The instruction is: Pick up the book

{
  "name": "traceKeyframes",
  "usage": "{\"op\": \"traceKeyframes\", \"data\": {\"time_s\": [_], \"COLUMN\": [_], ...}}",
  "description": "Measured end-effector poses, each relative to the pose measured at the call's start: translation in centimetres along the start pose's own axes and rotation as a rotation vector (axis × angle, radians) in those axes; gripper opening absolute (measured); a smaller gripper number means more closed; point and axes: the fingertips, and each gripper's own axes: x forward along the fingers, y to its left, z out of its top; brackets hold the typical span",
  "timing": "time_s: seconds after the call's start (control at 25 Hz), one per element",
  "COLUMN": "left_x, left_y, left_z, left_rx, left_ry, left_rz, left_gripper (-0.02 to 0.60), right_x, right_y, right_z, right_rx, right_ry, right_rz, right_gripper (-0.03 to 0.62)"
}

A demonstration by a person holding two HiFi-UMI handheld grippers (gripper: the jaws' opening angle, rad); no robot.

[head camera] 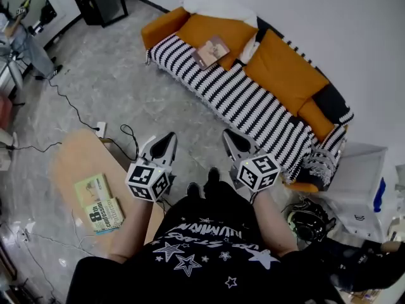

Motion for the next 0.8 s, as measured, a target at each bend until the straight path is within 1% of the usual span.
{"op": "traceKeyframes", "data": {"time_s": [0.16,0.28,0.36,0.44,0.6,0.72,0.8], "left_x": [-0.5,-0.6,-0.3,0.3,2.3,4.1,5.6], "left_y": [2.1,3.2,3.8,4.2,4.5,5.1,5.6], "left_z": [0.2,0.2,0.2,0.5,1.2,1.4,1.8], "left_rx": [-0.008,-0.017,-0.023,-0.028,-0.020,0.003,-0.007], "left_ry": [-0.005,-0.009,-0.010,-0.011,-0.015,-0.004,0.002], "left_rz": [0.056,0.083,0.096,0.106,0.106,0.118,0.135], "left_gripper": [0.008,0.009,0.009,0.009,0.009,0.009,0.009], "right_x": [1.5,2.5,3.2,3.9,5.6,7.0,7.9], "right_y": [-0.8,-1.7,-2.4,-3.0,-4.7,-6.6,-8.0], "right_z": [1.0,1.3,1.6,2.0,2.3,2.8,3.5], "right_rx": [0.010,0.004,0.036,0.068,0.042,0.070,0.082], "right_ry": [-0.008,-0.003,-0.014,-0.025,-0.007,-0.011,-0.010], "right_rz": [0.011,0.014,0.014,0.021,0.033,0.040,0.049], "right_gripper": [0.028,0.029,0.029,0.028,0.029,0.029,0.029]}}
